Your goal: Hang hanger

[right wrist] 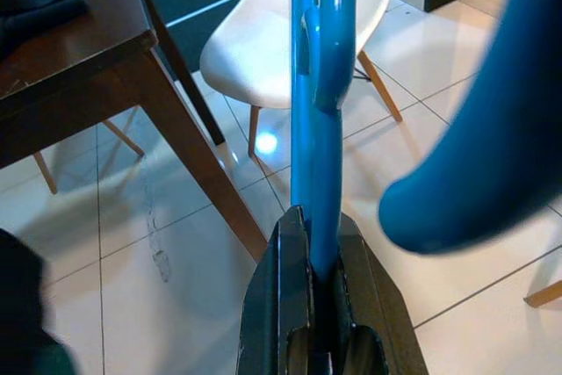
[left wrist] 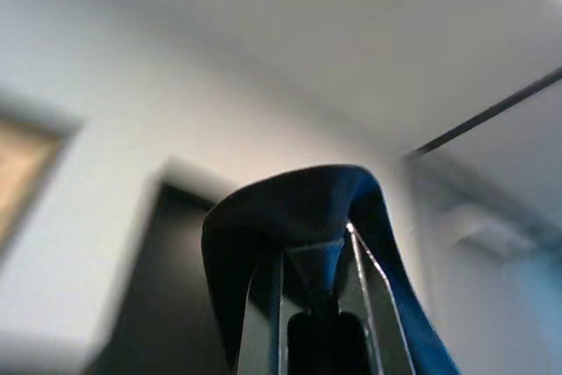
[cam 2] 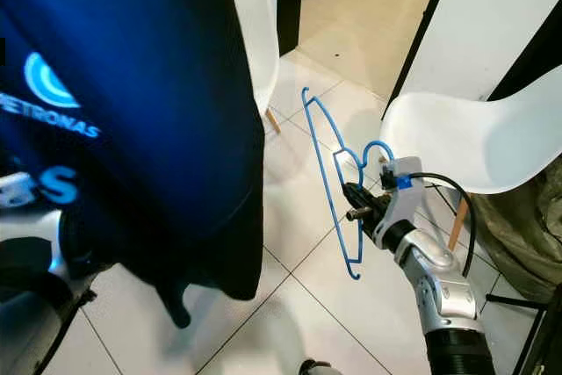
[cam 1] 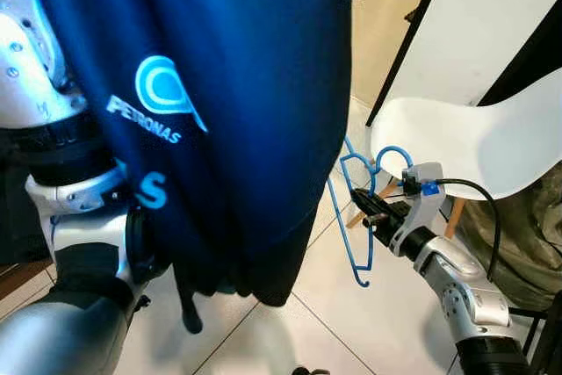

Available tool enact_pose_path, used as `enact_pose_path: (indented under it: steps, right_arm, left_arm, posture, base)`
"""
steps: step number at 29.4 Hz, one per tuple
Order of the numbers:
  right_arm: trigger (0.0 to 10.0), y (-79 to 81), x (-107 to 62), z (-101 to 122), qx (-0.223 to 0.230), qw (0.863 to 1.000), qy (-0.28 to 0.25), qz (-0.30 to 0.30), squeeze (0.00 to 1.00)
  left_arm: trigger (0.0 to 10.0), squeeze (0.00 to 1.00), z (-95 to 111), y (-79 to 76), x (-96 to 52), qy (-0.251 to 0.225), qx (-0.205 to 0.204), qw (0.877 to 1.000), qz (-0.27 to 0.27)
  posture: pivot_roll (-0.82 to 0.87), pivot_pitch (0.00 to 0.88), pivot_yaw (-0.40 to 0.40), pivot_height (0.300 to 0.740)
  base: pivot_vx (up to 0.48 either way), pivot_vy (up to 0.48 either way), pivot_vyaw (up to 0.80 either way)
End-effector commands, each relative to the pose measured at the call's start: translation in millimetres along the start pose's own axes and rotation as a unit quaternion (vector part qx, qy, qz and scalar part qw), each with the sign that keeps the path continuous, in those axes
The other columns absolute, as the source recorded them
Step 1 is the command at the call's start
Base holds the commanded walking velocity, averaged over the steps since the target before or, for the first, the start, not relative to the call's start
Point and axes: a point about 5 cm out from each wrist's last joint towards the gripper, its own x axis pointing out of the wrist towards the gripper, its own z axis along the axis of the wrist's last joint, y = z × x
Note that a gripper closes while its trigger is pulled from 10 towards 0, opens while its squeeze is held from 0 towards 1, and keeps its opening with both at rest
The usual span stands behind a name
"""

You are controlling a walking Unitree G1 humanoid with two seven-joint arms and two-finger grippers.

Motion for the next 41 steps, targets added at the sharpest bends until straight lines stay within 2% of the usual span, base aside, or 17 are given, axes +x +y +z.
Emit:
enact_pose_path:
  steps: [1, 2, 3, 5, 7, 8, 9, 11, 12, 13, 14, 17, 19, 21, 22, 30, 41]
  right_arm:
    - [10.0, -2.3, -3.3, -3, 0.006, 1.000, 0.004, -0.010, 0.00]
    - [10.0, -2.3, -3.3, -3, 0.006, 1.000, 0.004, -0.010, 0.00]
    - [10.0, -2.8, -3.4, -4, 0.007, 1.000, 0.005, -0.013, 0.00]
    - [10.0, -5.0, -4.4, -6, 0.013, 1.000, 0.001, -0.025, 0.00]
    - [10.0, -5.0, -4.4, -6, 0.013, 1.000, 0.001, -0.025, 0.00]
    - [10.0, -5.7, -4.8, -7, 0.016, 0.999, -0.001, -0.029, 0.00]
    - [10.0, -5.7, -4.8, -7, 0.016, 0.999, -0.001, -0.029, 0.00]
    - [10.0, -6.9, -4.8, -9, 0.020, 0.999, -0.004, -0.033, 0.00]
    - [10.0, -6.9, -4.8, -9, 0.020, 0.999, -0.004, -0.033, 0.00]
    - [10.0, -7.2, -4.7, -10, 0.021, 0.999, -0.004, -0.035, 0.00]
    - [10.0, -7.2, -4.7, -10, 0.021, 0.999, -0.004, -0.035, 0.00]
    - [10.0, -6.8, -2.9, -13, 0.023, 0.999, -0.003, -0.034, 0.00]
    - [10.0, -6.8, -2.9, -13, 0.023, 0.999, -0.003, -0.034, 0.00]
    - [10.0, -6.5, -2.4, -13, 0.024, 0.999, -0.002, -0.034, 0.00]
    - [10.0, -6.3, -1.7, -14, 0.026, 0.999, -0.002, -0.035, 0.00]
    - [10.0, -5.0, 1.4, -17, 0.034, 0.999, -0.007, -0.036, 0.00]
    - [10.0, -6.4, 2.9, -25, 0.039, 0.998, -0.004, -0.042, 0.00]
  left_arm:
    - [10.0, 0.00, -26, 7.6, -19.6, 0.111, 0.065, 0.991, 0.030]
    - [10.0, 0.00, -26, 7.6, -19.6, 0.111, 0.065, 0.991, 0.030]
    - [10.0, 0.00, -48, 18.1, -47.6, 0.196, 0.092, 0.974, 0.068]
    - [10.0, 0.00, -96, 35.3, -139.0, 0.397, 0.133, 0.895, 0.154]
    - [10.0, 0.00, -96, 35.3, -139.0, 0.397, 0.133, 0.895, 0.154]
    - [10.0, 0.00, -110, 35.3, -173.3, 0.460, 0.135, 0.859, 0.179]
    - [10.0, 0.00, -110, 35.3, -173.3, 0.460, 0.135, 0.859, 0.179]
    - [10.0, 0.00, -126, 28.2, -237.6, 0.543, 0.138, 0.798, 0.222]
    - [10.0, 0.00, -126, 28.2, -237.6, 0.543, 0.138, 0.798, 0.222]
    - [10.0, 0.00, -129, 24.9, -254.3, 0.561, 0.139, 0.783, 0.231]
    - [10.0, 0.00, -129, 24.9, -254.3, 0.561, 0.139, 0.783, 0.231]
    - [10.0, 0.00, -126, 23.6, -282.2, 0.587, 0.160, 0.753, 0.252]
    - [10.0, 0.00, -126, 23.6, -282.2, 0.587, 0.160, 0.753, 0.252]
    - [10.0, 0.00, -126, 23.3, -287.7, 0.598, 0.169, 0.743, 0.249]
    - [10.0, 0.00, -125, 23.4, -298.0, 0.612, 0.184, 0.729, 0.243]
    - [10.0, 0.00, -137, 29.6, -317.3, 0.609, 0.151, 0.733, 0.263]
    - [10.0, 0.00, -147, 30.5, -328.4, 0.613, 0.124, 0.735, 0.262]
  posture:
    - [-0.02, 0.196, -0.014, 0.740]
    - [-0.02, 0.196, -0.014, 0.740]
    - [-0.02, 0.181, -0.002, 0.740]
    - [-0.03, 0.155, 0.009, 0.740]
    - [-0.03, 0.155, 0.009, 0.740]
    - [-0.03, 0.155, 0.009, 0.740]
    - [-0.03, 0.155, 0.009, 0.740]
    - [-0.02, 0.115, 0.019, 0.740]
    - [-0.02, 0.115, 0.019, 0.740]
    - [-0.02, 0.115, 0.019, 0.740]
    - [-0.02, 0.115, 0.019, 0.740]
    - [-0.01, 0.088, 0.029, 0.740]
    - [-0.01, 0.088, 0.029, 0.740]
    - [-0.01, 0.088, 0.029, 0.740]
    - [-0.01, 0.075, 0.035, 0.740]
    - [-0.03, 0.040, 0.060, 0.740]
    - [-0.04, 0.002, 0.058, 0.740]
  base:
    - [0.000, 0.000, -0.76]
    - [0.000, 0.000, -0.76]
    - [0.000, 0.000, -0.75]
    - [0.000, 0.000, -0.75]
    - [0.000, 0.000, -0.75]
    - [0.000, 0.000, -0.75]
    - [0.000, 0.000, -0.75]
    - [0.000, 0.000, -0.75]
    - [0.000, 0.000, -0.75]
    - [0.000, 0.000, -0.75]
    - [0.000, 0.000, -0.75]
    - [0.000, 0.000, -0.75]
    - [0.000, 0.000, -0.76]
    - [0.000, 0.000, -0.75]
    - [0.000, 0.000, -0.76]
    - [0.000, 0.000, -0.75]
    - [0.000, 0.000, -0.76]
